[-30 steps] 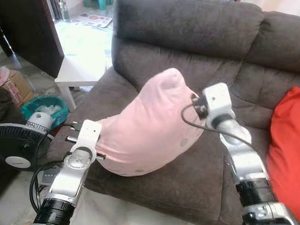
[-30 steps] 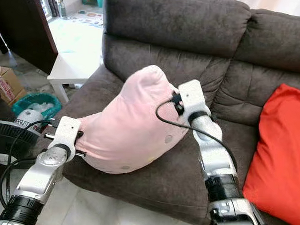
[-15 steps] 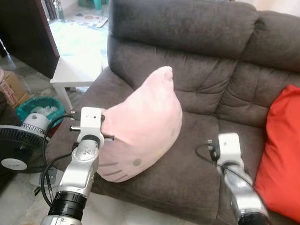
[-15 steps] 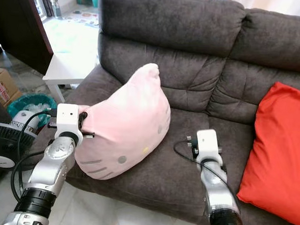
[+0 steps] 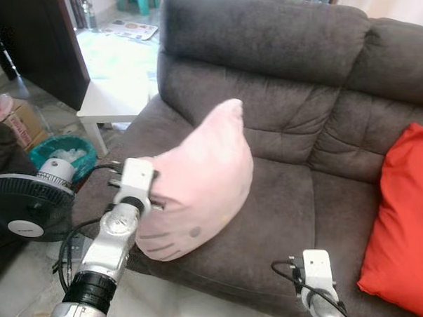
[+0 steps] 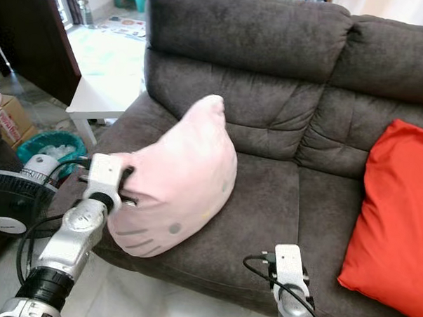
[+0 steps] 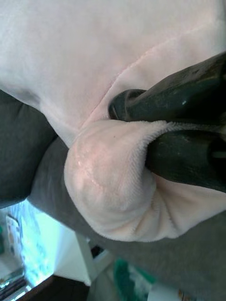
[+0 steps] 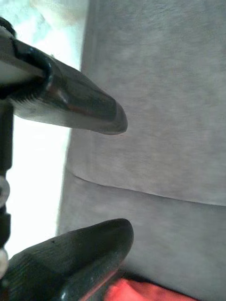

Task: Move the pillow to the sofa from floor

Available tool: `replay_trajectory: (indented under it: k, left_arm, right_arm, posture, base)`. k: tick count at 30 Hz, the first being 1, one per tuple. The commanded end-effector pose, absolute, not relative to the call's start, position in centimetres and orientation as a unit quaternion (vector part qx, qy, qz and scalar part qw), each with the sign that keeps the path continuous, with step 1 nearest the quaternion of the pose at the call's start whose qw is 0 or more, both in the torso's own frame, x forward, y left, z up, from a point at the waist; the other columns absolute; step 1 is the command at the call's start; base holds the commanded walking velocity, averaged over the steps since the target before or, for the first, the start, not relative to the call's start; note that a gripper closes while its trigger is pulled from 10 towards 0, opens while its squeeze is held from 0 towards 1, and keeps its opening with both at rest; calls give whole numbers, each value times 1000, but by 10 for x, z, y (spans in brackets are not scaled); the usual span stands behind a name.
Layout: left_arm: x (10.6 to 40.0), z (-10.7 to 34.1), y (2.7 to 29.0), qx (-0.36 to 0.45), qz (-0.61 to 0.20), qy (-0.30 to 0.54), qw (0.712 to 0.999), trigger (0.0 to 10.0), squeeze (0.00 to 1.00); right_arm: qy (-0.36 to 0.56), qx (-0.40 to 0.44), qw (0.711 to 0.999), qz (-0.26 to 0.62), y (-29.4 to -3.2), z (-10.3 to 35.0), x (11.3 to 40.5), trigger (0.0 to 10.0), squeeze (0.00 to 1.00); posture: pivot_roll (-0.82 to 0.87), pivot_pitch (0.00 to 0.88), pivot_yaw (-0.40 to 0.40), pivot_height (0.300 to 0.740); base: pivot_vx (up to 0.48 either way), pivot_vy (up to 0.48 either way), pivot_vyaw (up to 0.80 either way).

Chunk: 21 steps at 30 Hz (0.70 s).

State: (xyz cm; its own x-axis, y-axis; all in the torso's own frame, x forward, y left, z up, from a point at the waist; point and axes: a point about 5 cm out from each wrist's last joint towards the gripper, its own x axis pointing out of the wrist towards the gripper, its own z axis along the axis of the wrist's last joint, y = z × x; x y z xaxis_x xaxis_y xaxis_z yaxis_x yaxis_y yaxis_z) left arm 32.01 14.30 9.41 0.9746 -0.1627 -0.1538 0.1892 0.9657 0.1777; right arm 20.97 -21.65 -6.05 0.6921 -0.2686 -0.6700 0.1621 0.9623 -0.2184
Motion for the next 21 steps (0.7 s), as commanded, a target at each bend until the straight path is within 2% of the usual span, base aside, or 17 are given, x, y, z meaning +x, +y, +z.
replay_trajectory:
  k: [1, 7, 11, 17, 18, 19, 20, 21]
  left_arm:
    - [318, 89, 141, 87, -101, 77, 988, 10000, 0]
    - [320, 90, 146, 101, -95, 66, 988, 10000, 0]
    - [322, 94, 164, 106, -34, 53, 992, 10000, 0]
    - [320, 98, 165, 105, -47, 37, 993, 10000, 0]
    - [319, 98, 165, 104, -53, 32, 993, 10000, 392]
    - [318, 98, 164, 103, -56, 30, 993, 10000, 392]
    - [318, 97, 164, 101, -57, 29, 993, 10000, 663]
    - [318, 97, 164, 101, -57, 29, 993, 10000, 663]
  right_arm:
    - [388, -51, 911, -130, -216, -67, 200, 10000, 0]
    - [424, -29, 895, -135, -212, -78, 183, 10000, 0]
    - [464, -32, 876, -133, -210, -90, 160, 10000, 0]
    - [498, -30, 856, -133, -211, -99, 136, 10000, 0]
    - [501, -28, 855, -134, -211, -100, 134, 10000, 0]
    - [502, -27, 854, -135, -211, -100, 132, 10000, 0]
    - [504, -27, 853, -135, -211, -101, 131, 10000, 0]
    - [504, -27, 853, -135, -211, -101, 131, 10000, 0]
  posture:
    - [108, 76, -53, 740]
    - [106, 69, -56, 740]
    - [112, 64, -61, 740]
    - [118, 57, -62, 740]
    - [114, 49, -59, 740]
    - [114, 49, -59, 740]
    - [113, 47, -57, 740]
    - [113, 47, -57, 740]
  base:
    - [0, 0, 0]
    - [0, 0, 0]
    - [0, 0, 0]
    - [0, 0, 0]
    - [0, 0, 0]
    - [0, 0, 0]
    - [0, 0, 0]
    - [0, 0, 0]
